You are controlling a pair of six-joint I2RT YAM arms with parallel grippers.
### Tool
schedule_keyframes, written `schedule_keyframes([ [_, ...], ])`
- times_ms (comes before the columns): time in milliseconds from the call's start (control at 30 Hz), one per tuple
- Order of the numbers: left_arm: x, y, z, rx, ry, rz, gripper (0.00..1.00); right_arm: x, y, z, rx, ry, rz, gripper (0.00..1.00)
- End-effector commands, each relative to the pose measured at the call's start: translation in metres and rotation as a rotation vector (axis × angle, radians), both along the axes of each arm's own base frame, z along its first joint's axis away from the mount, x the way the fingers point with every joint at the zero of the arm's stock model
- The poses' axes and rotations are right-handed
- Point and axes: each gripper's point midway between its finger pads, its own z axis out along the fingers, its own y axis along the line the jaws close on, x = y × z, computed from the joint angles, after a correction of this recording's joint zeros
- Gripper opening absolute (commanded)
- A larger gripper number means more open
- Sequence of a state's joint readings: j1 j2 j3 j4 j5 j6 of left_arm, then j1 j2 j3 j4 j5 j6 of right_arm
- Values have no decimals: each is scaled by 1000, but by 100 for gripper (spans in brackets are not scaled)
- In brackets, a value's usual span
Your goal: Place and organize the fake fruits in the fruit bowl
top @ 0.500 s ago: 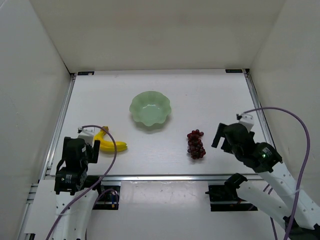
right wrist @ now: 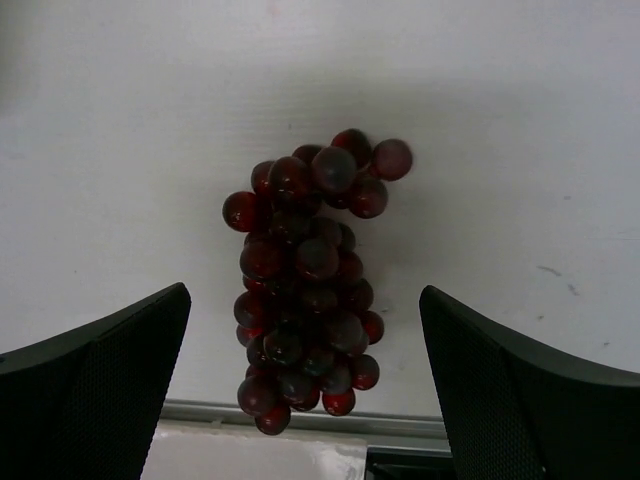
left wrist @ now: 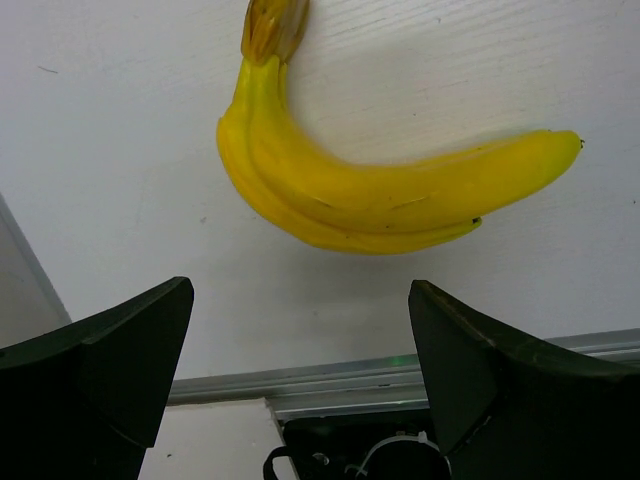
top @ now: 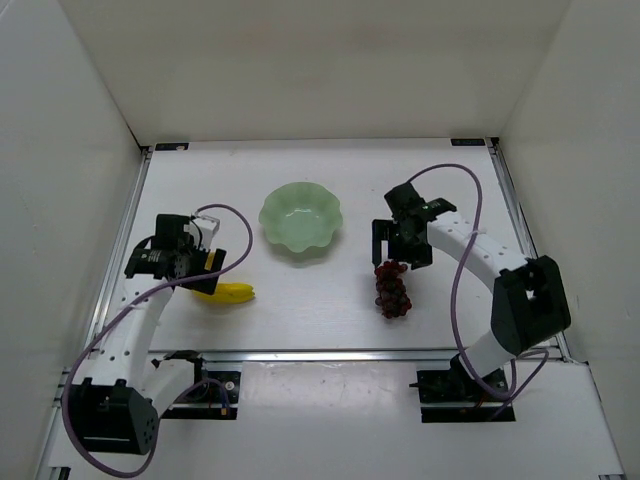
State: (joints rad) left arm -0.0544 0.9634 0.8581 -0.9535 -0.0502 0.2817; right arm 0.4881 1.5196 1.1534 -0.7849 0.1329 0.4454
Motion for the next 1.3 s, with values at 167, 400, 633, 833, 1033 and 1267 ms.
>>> schedule_keyframes([
  [167,17,-3,7,-6,-57,-6,100,-40,28,-41,55,219,60,99],
  [400,19,7,-4,54,-36,-15,100,-56,19,-75,-42,354,32,80],
  [633,17,10,-11,88,-5,-50,100,-18,38,-26,23,202,49,18],
  [833,11,13,-15,121,23,-77,100,45,79,81,157,-90,73,16],
  [1033,8,10,-23,199,65,-232,100,113,164,127,355,-240,191,19],
  [1267,6,2,-29,360,112,-510,100,136,232,83,534,-84,217,37],
])
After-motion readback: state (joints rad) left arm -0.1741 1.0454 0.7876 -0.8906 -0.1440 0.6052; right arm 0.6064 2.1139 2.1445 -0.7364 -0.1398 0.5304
